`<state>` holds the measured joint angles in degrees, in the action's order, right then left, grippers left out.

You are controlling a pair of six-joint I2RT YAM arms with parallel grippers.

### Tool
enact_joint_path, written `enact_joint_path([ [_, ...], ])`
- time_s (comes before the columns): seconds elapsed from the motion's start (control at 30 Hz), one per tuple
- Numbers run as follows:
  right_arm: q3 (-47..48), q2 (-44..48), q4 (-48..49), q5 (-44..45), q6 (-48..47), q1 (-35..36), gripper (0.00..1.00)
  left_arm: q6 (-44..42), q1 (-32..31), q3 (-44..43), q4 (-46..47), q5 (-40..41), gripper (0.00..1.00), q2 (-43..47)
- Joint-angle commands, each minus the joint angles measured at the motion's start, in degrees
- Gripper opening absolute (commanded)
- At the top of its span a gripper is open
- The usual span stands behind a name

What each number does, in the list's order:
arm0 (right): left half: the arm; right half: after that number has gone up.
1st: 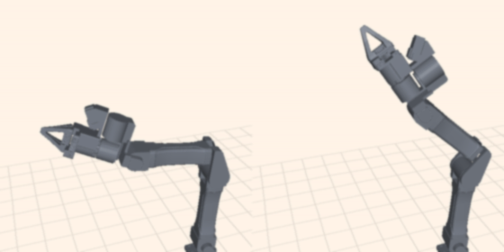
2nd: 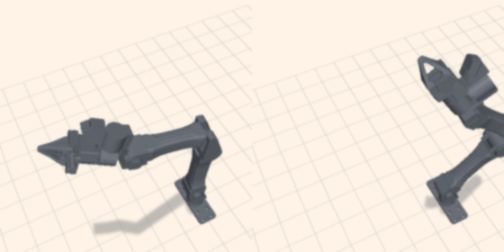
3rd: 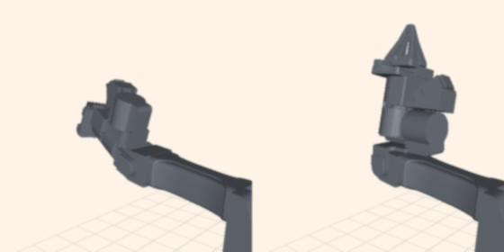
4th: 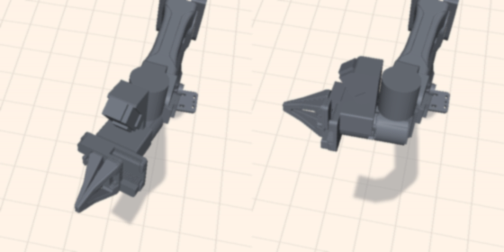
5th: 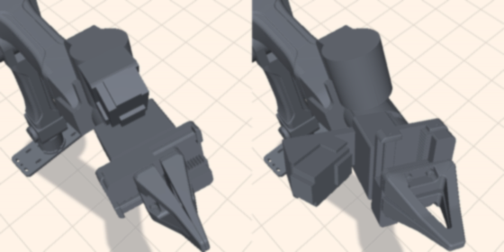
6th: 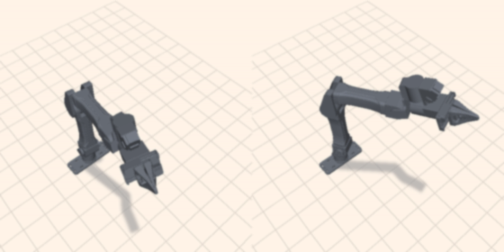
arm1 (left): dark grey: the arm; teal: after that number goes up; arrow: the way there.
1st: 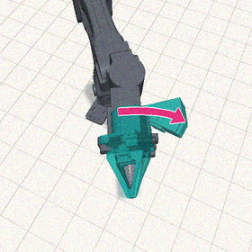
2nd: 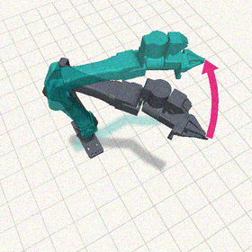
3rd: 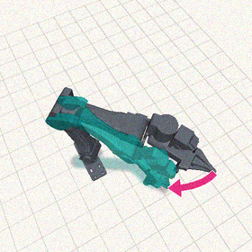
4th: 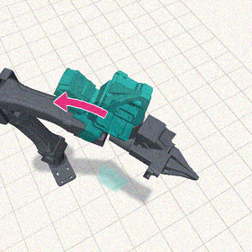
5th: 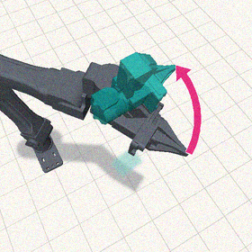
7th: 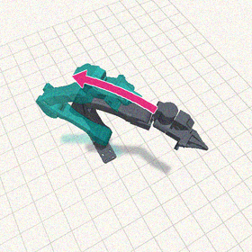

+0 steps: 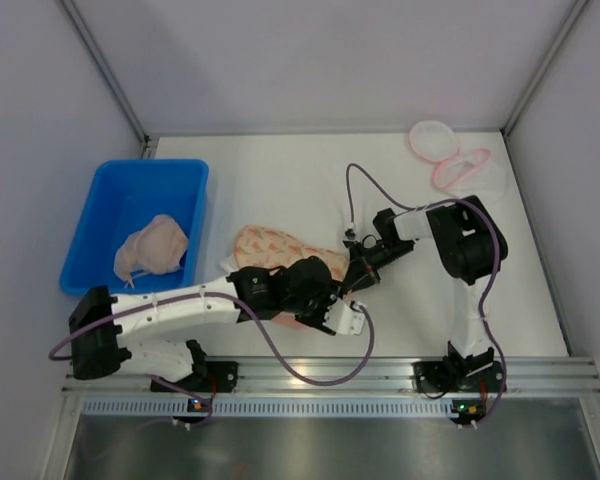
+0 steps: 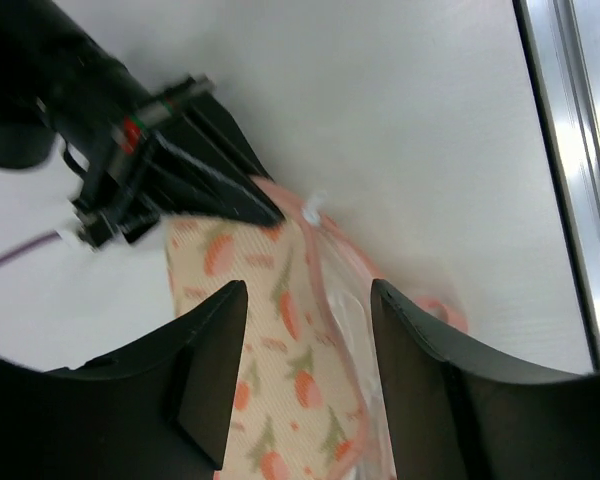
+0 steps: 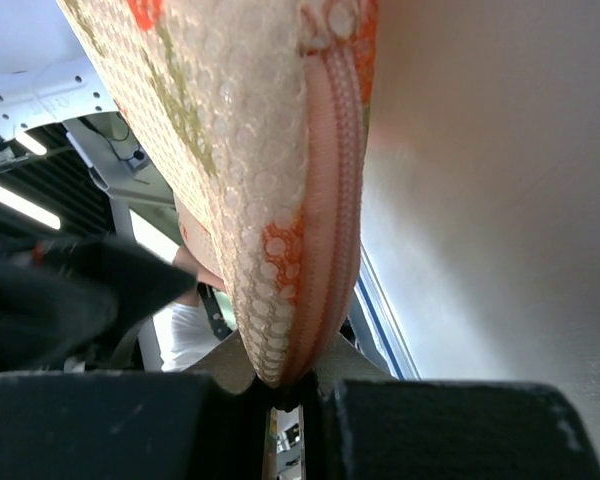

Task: Place the bra in the laundry bag and zip it closed
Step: Zip the laundry bag at the center of the board.

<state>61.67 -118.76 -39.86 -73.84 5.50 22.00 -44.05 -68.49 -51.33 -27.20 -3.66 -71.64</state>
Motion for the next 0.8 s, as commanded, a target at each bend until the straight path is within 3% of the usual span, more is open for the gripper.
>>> enact_joint_path([
  [0.0,1.26,-0.25,-0.14,-3.06,0.13,-0.2,0.0,-4.71,-1.91,-9.91,-6.09,-4.51,0.57,-8.23],
  [0.2,0.56,0.37,0.57,-2.71,0.74,-0.12,0.0,-15.43,-7.0,-15.71,-8.04,-0.04,0.53,-17.37],
  [0.4,0.47,0.37,0.74,-2.27,0.92,-0.03,0.0,-16.59,-7.89,-26.7,-18.41,2.77,0.49,-28.63],
  [0.77,-0.32,0.46,0.92,-2.09,0.66,-0.03,0.0,-18.43,-7.8,-26.45,-18.41,14.47,0.47,-34.97],
])
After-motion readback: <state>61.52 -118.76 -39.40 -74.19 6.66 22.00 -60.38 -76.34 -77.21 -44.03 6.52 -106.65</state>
